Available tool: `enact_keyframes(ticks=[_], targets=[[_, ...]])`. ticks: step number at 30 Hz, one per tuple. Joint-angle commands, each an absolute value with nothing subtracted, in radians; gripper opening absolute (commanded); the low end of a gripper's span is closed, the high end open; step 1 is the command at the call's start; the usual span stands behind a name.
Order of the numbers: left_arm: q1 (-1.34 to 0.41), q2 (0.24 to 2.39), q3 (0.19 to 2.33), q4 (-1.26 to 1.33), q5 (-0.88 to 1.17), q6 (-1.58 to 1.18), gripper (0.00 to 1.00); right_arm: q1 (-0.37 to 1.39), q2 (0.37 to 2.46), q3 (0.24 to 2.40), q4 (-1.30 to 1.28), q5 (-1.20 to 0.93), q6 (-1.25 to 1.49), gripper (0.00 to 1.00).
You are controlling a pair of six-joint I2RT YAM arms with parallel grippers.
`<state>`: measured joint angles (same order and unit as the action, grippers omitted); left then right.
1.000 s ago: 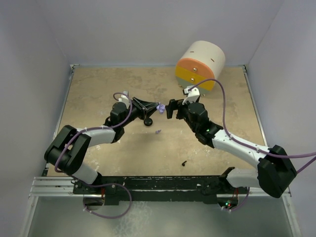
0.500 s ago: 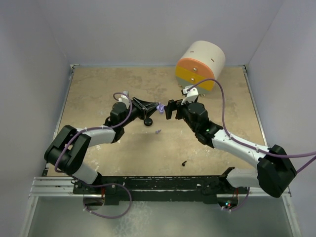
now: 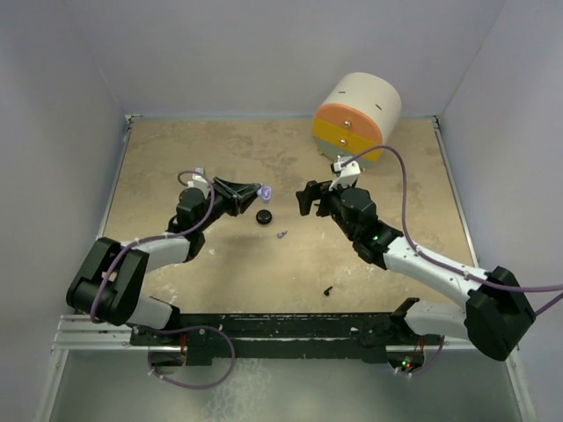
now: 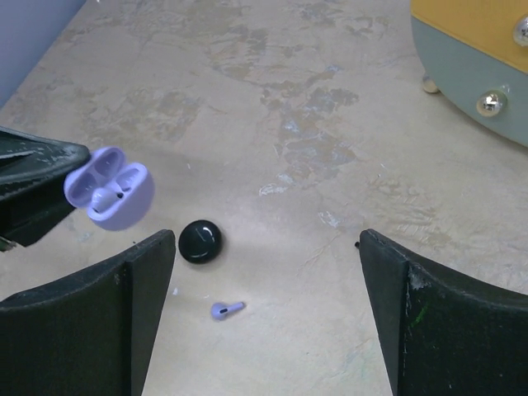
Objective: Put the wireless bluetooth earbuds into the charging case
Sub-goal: Pick up the earbud from the center of the board.
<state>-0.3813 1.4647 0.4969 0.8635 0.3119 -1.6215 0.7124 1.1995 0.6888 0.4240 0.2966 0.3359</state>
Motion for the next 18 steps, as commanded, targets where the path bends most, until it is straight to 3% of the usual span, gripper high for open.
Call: enact_keyframes(ticks=[1,7,18], targets=[[-0.340,1.345,0.477,0.809,0.326,-1.495,0.00,0.710,1.222,0.693,0.404,0.299,0.390,0.92],[-0.330,1.258,0.444,0.730,0.314,-1.412,0.00,0.733,1.388,0.746,0.348,0.211,0.338,0.88],[-0.304,1.209,0.378,0.770,0.324,-1.455,0.00,0.854,1.502,0.757,0.271,0.268,0.346,0.90]])
